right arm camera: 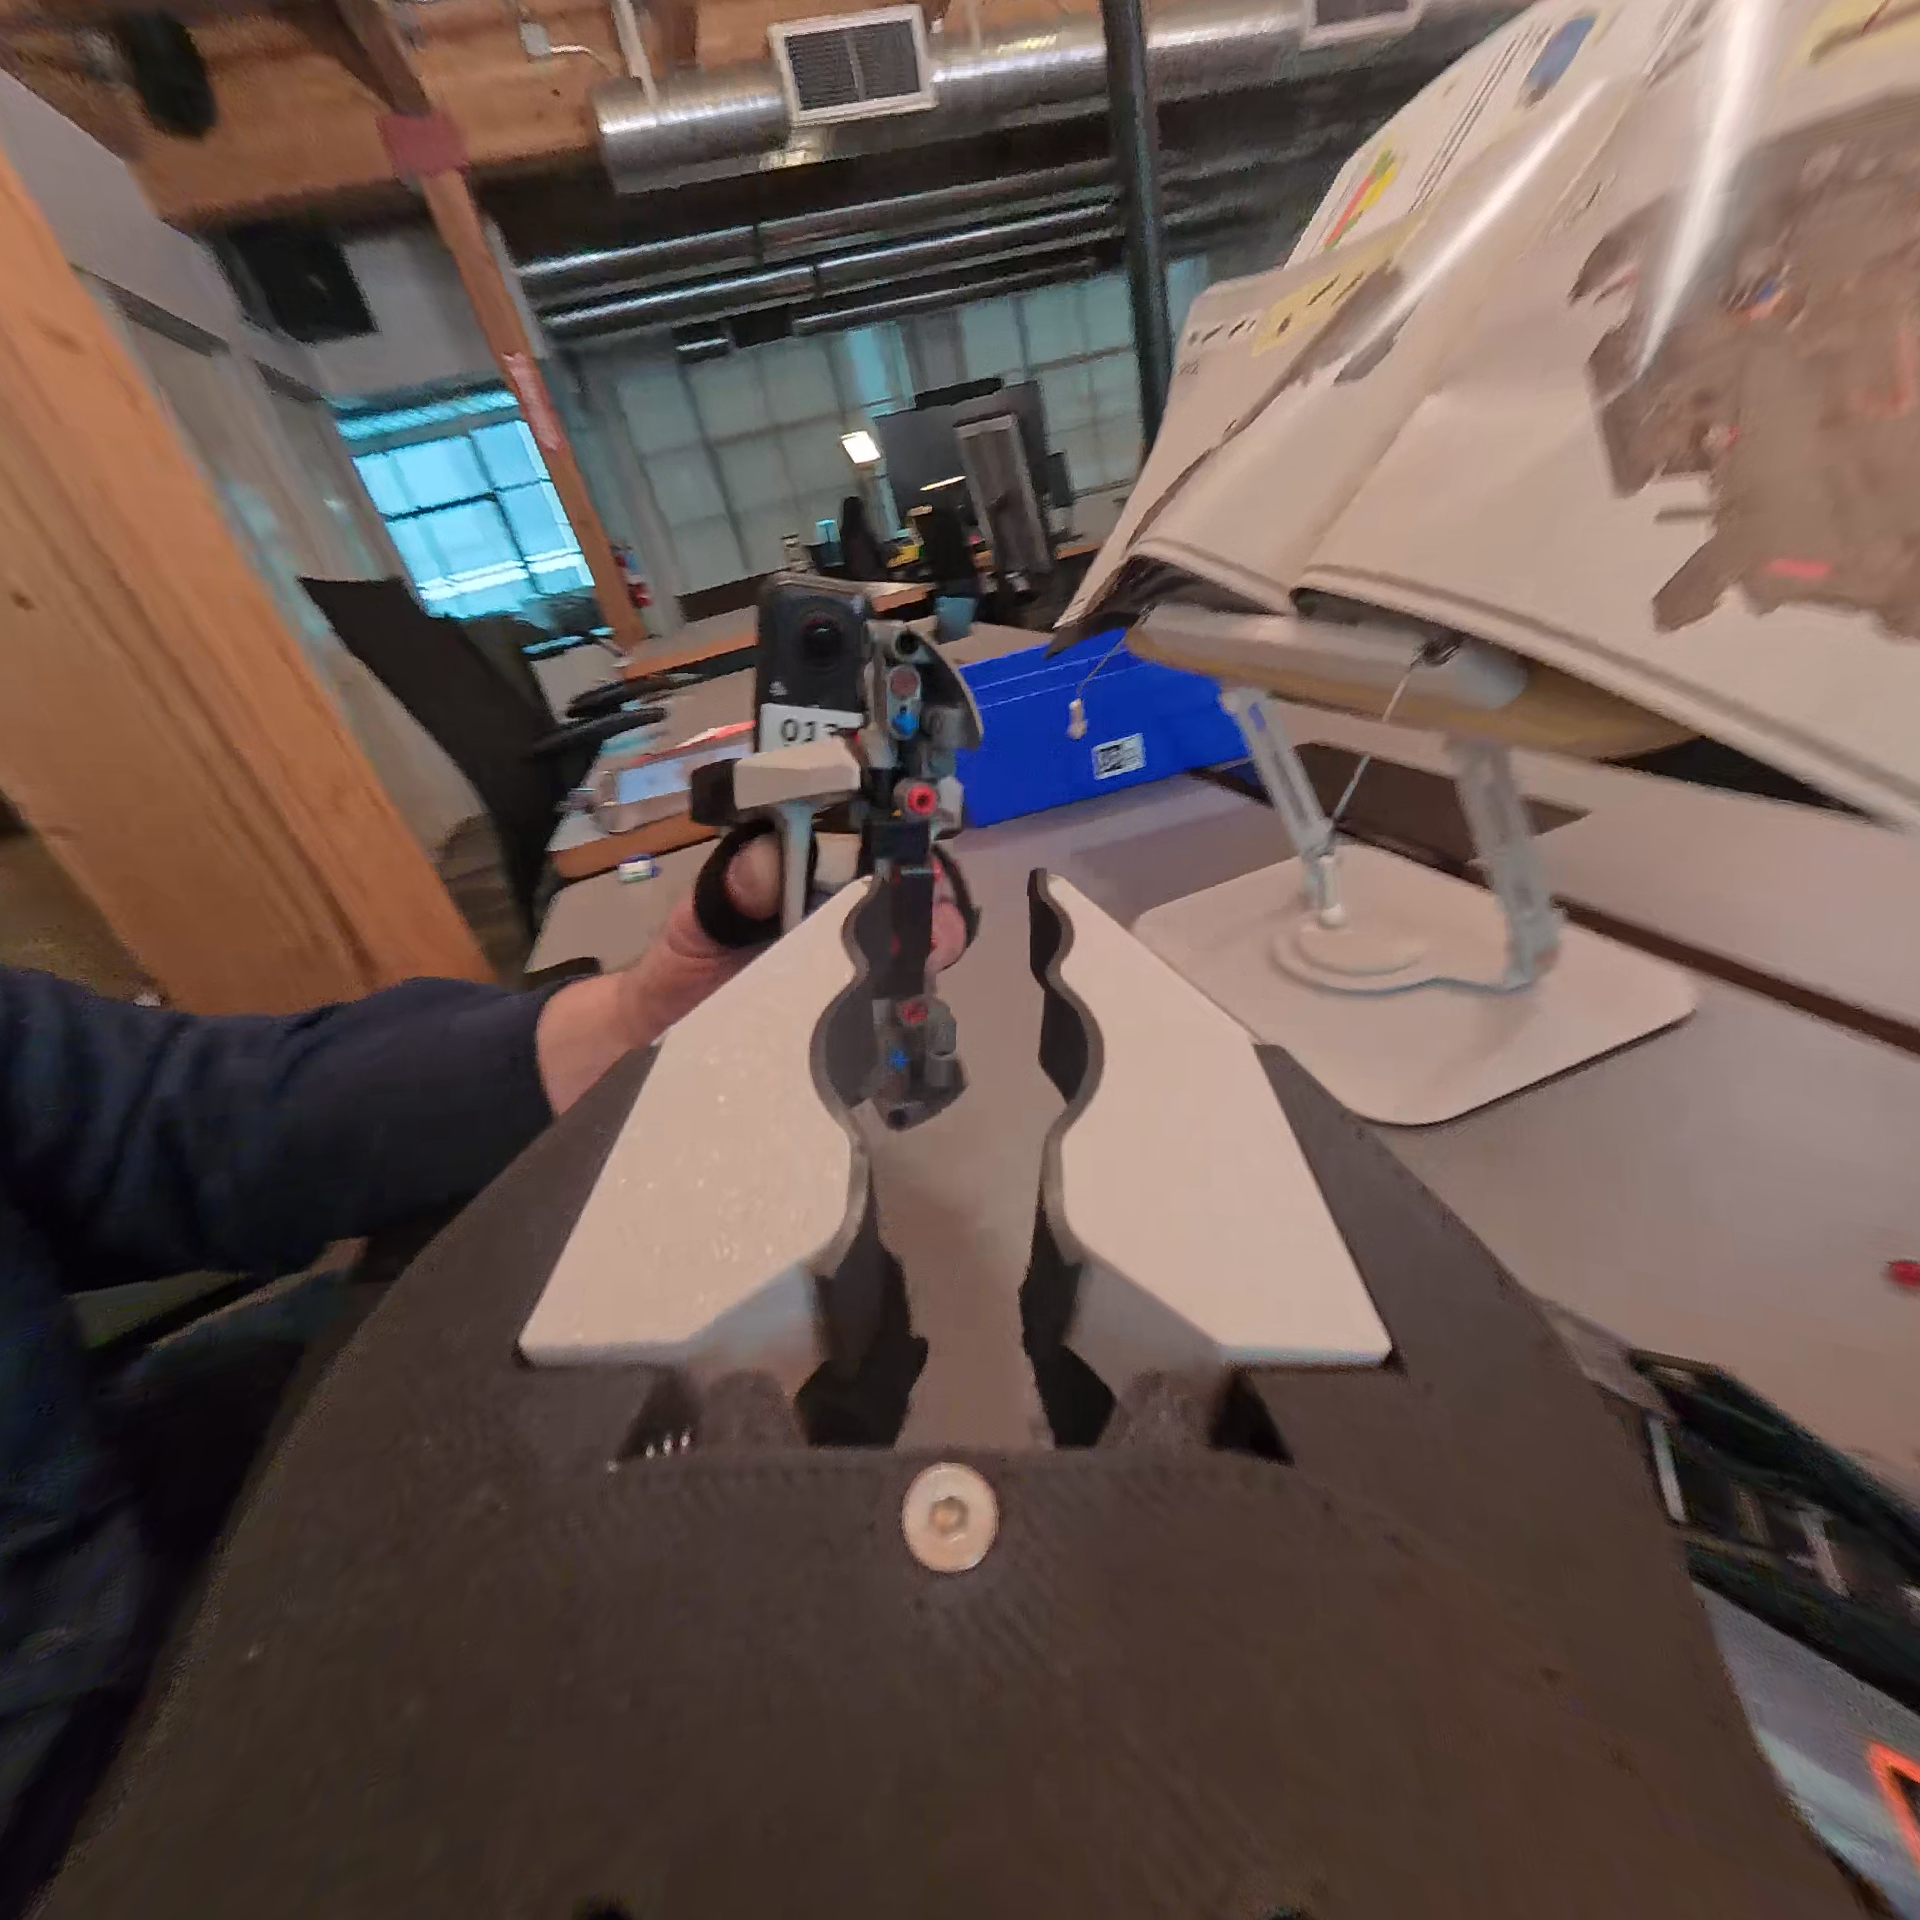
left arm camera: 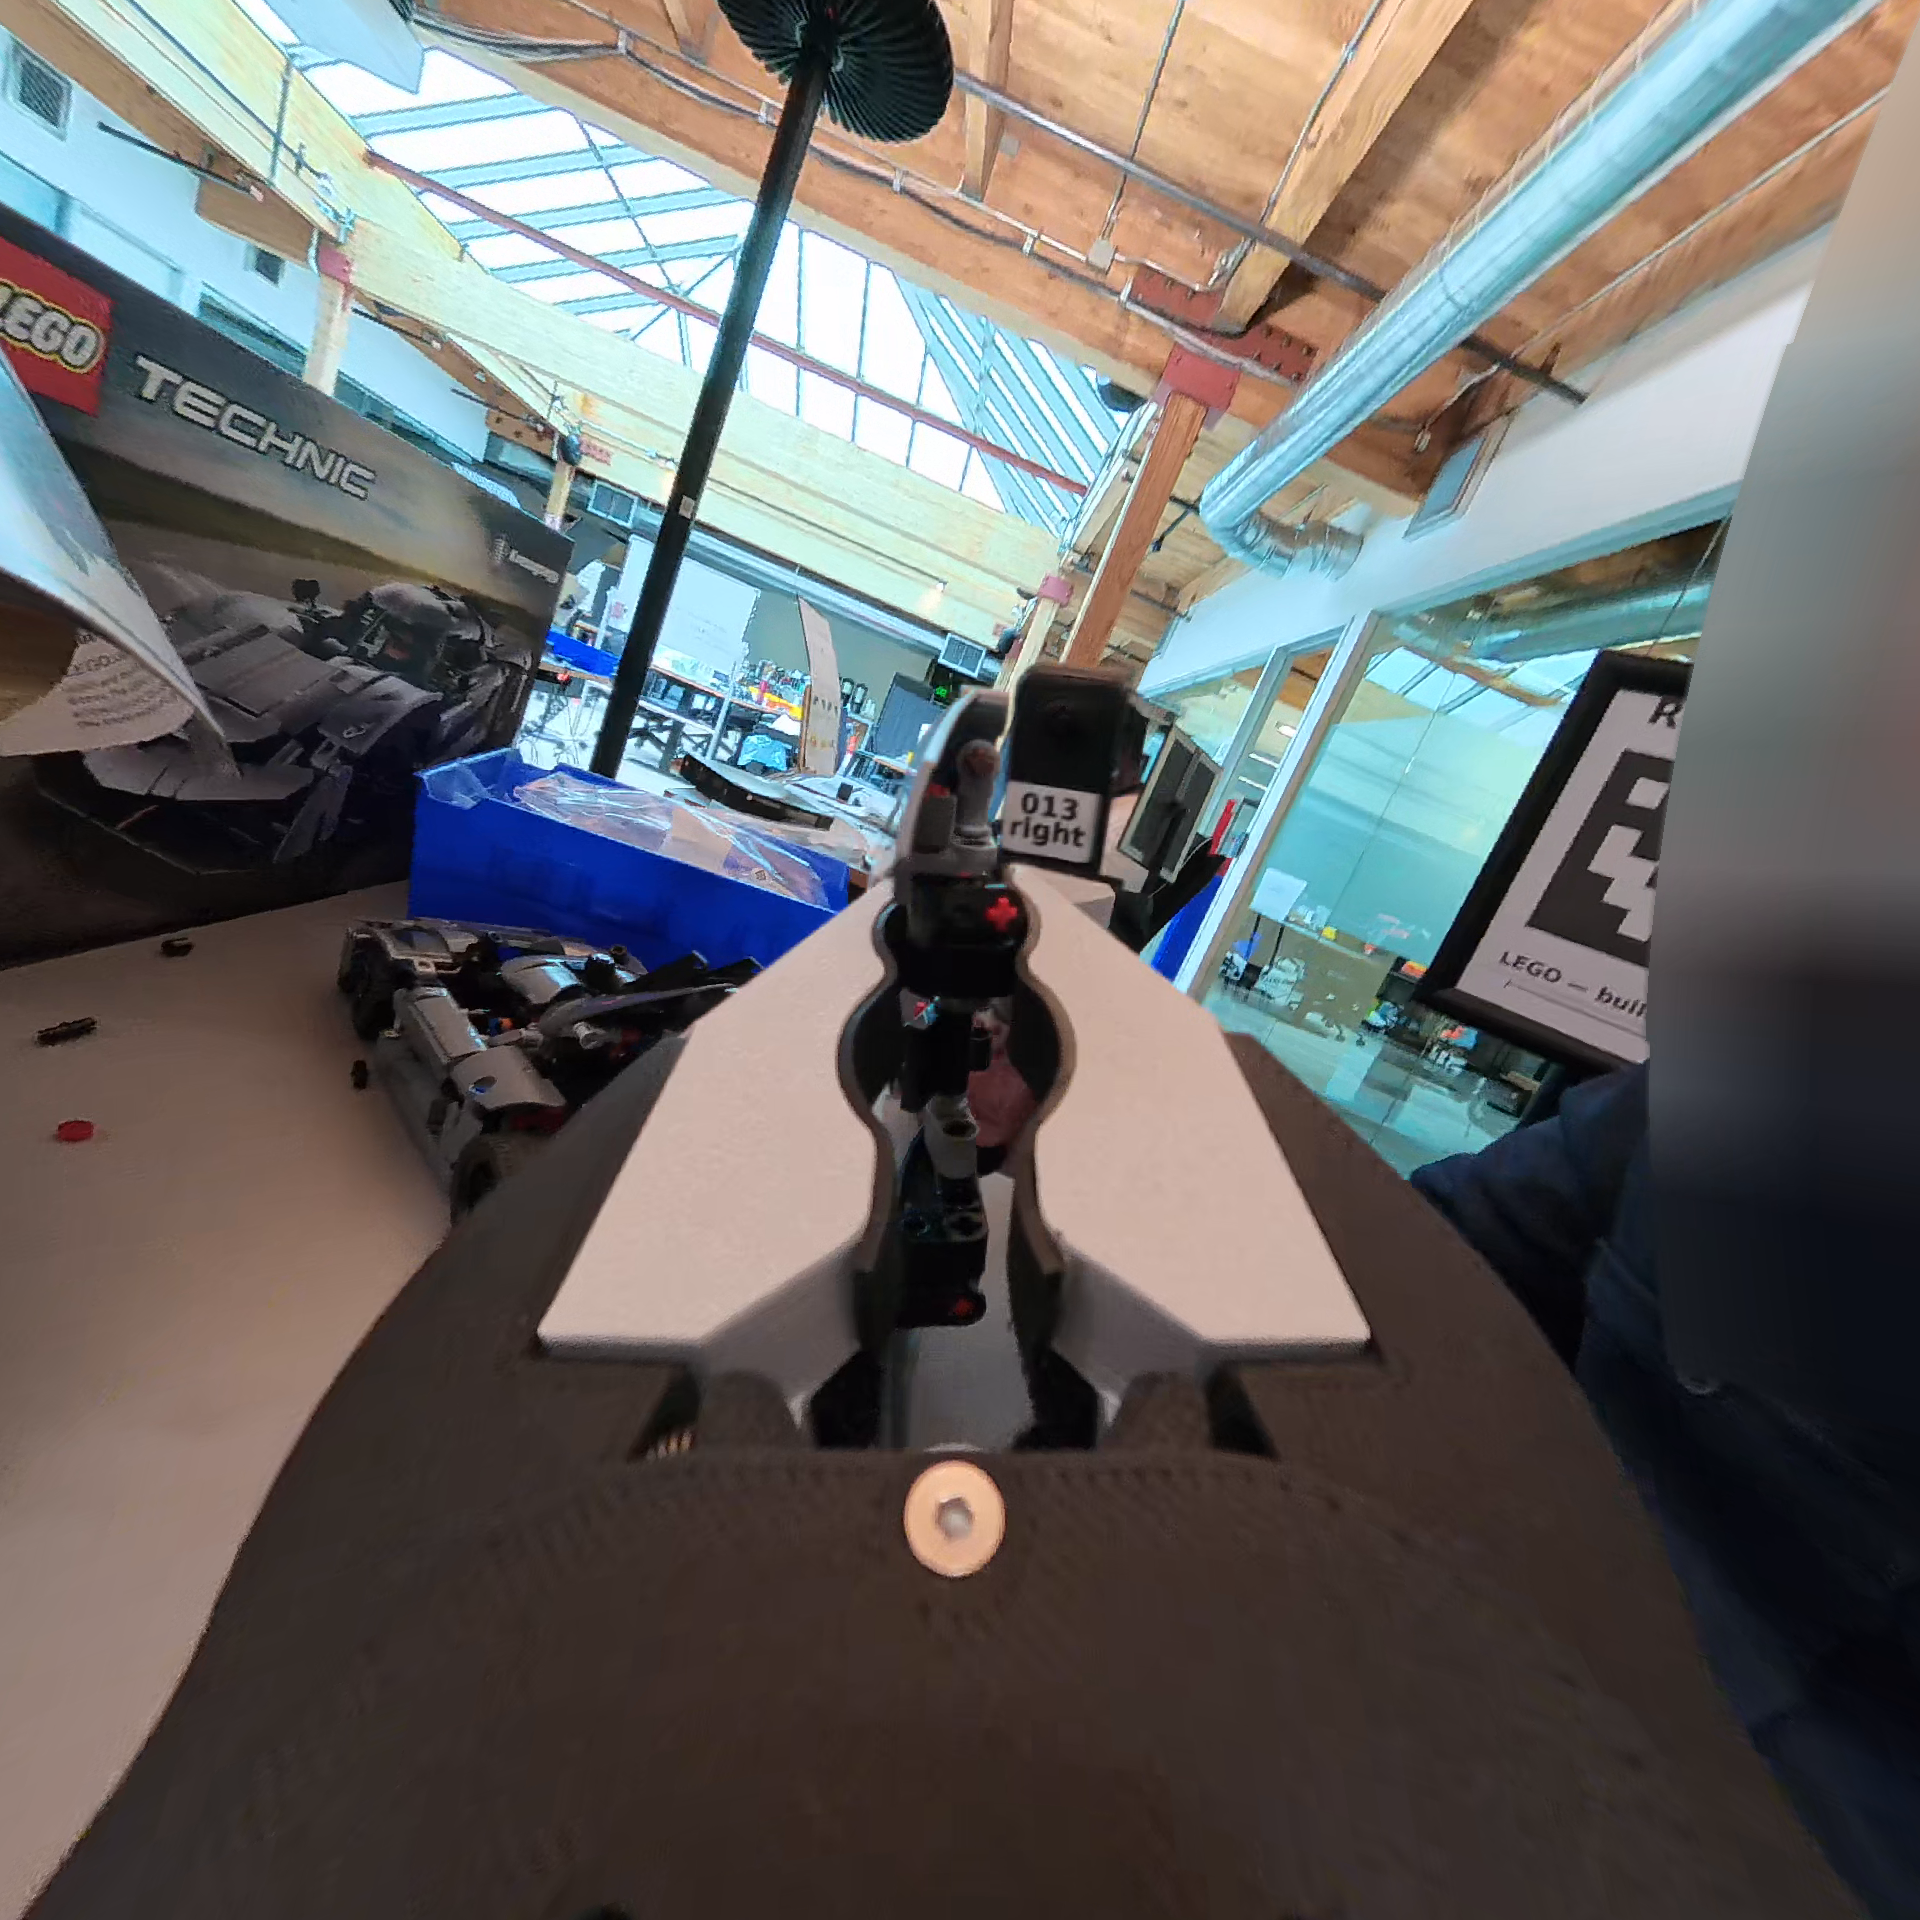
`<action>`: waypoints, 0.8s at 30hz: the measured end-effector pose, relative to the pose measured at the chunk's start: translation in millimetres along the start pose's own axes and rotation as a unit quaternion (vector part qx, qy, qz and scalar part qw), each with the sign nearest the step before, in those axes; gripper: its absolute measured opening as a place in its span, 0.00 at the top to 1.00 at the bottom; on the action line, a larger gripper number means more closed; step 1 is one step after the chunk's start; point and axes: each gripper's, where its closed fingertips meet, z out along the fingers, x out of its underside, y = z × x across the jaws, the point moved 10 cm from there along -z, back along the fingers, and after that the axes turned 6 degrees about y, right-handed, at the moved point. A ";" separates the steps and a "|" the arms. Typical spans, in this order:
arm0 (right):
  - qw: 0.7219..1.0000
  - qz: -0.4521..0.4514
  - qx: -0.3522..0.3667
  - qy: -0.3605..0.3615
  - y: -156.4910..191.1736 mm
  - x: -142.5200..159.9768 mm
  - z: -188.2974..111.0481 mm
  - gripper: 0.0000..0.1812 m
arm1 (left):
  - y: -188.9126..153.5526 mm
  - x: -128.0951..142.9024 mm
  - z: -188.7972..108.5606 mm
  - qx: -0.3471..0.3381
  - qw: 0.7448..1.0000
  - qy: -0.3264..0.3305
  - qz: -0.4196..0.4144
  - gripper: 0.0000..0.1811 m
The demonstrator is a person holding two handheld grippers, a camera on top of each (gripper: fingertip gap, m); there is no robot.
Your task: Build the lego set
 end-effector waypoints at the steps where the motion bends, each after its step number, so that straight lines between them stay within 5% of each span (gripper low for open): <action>1: 1.000 0.012 -0.023 0.008 -0.2 2.7 3.4 0.86 | 0.5 0.2 -0.3 -0.002 1.000 -0.002 -0.001 0.94; 8: 0.996 -0.003 -0.052 0.072 7.3 16.5 23.1 0.91 | -3.0 4.5 8.0 0.010 1.000 0.024 0.006 0.94; 24: 0.993 0.069 -0.094 0.021 -4.4 10.3 8.6 0.96 | 1.5 18.0 14.8 0.035 0.994 0.100 0.016 0.93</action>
